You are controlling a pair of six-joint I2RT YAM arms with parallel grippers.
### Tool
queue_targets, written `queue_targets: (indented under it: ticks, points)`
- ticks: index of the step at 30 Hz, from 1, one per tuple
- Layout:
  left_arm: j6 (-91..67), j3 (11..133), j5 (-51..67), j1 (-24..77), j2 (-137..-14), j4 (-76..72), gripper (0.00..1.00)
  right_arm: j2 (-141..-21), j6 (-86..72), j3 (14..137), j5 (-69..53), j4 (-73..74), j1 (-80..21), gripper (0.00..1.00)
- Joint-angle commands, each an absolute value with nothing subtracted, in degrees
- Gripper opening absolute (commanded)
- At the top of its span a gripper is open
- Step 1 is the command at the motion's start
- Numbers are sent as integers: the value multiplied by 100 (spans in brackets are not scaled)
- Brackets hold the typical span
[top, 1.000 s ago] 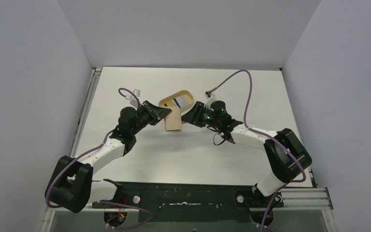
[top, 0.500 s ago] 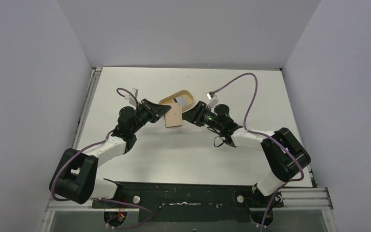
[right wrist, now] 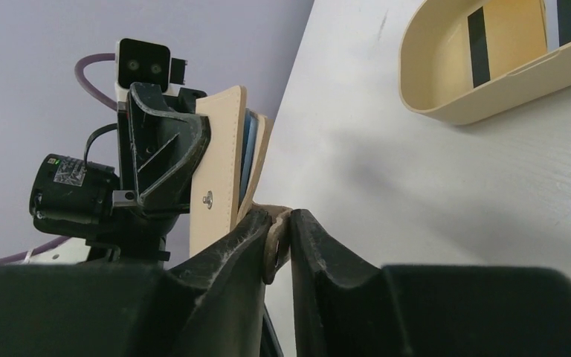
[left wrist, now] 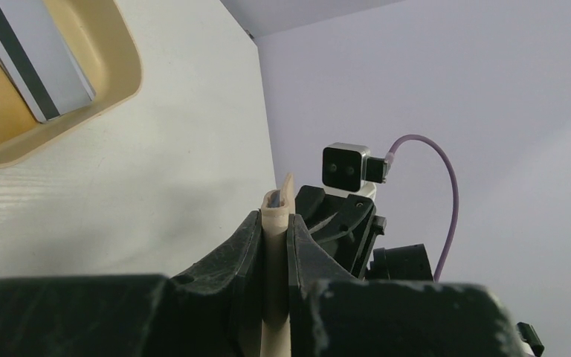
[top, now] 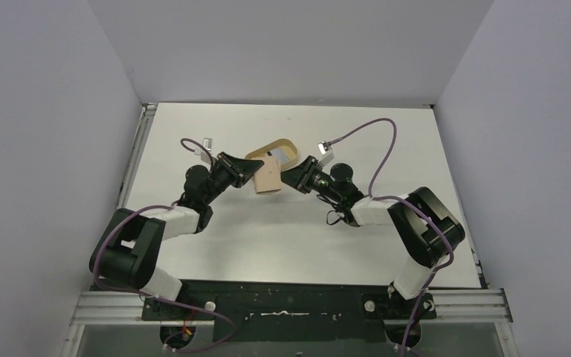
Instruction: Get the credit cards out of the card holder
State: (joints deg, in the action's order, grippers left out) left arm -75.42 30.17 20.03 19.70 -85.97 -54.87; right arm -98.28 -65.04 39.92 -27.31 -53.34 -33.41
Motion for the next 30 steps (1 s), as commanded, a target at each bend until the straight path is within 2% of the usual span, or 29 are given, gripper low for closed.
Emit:
queue_targets:
  ticks: [1, 2, 5, 6, 10, 11, 12, 13, 22, 26, 30]
  points:
    - [-7618, 3135, 2262, 2095, -8727, -6226, 0, -9743, -6610, 4430, -3348, -6228, -3555, 5]
    - [-7579, 3156, 2279, 2104, -8729, -6170, 0, -9724, -6599, 4437, -3356, -6171, -3559, 0]
    - [-7513, 3211, 2368, 2109, -8732, -6023, 0, -9620, -6489, 4460, -3387, -5897, -3559, 0]
    - [-7514, 3216, 2412, 2103, -8728, -6007, 9, -9553, -6395, 4464, -3392, -5740, -3555, 0]
    - [-7555, 3194, 2551, 2081, -8813, -6031, 55, -9137, -5818, 4532, -3249, -4431, -3521, 0]
    - [-7577, 3172, 2568, 2083, -8835, -6048, 78, -9018, -5686, 4542, -3203, -4133, -3505, 0]
    - [-7603, 3147, 2586, 2095, -8867, -6081, 84, -8910, -5584, 4537, -3181, -3877, -3476, 0]
    - [-7621, 3111, 2604, 2100, -8896, -6125, 96, -8811, -5519, 4517, -3168, -3666, -3454, 0]
    - [-7701, 2649, 2477, 2526, -9233, -6566, 97, -8697, -5673, 3828, -3334, -3736, -3073, 0]
    - [-7886, 2376, 2329, 2718, -9597, -7125, 97, -8896, -6062, 3518, -3345, -4210, -3047, 0]
    - [-8188, 2365, 2440, 2846, -10222, -7885, 97, -8905, -6190, 3293, -3195, -4043, -3041, 0]
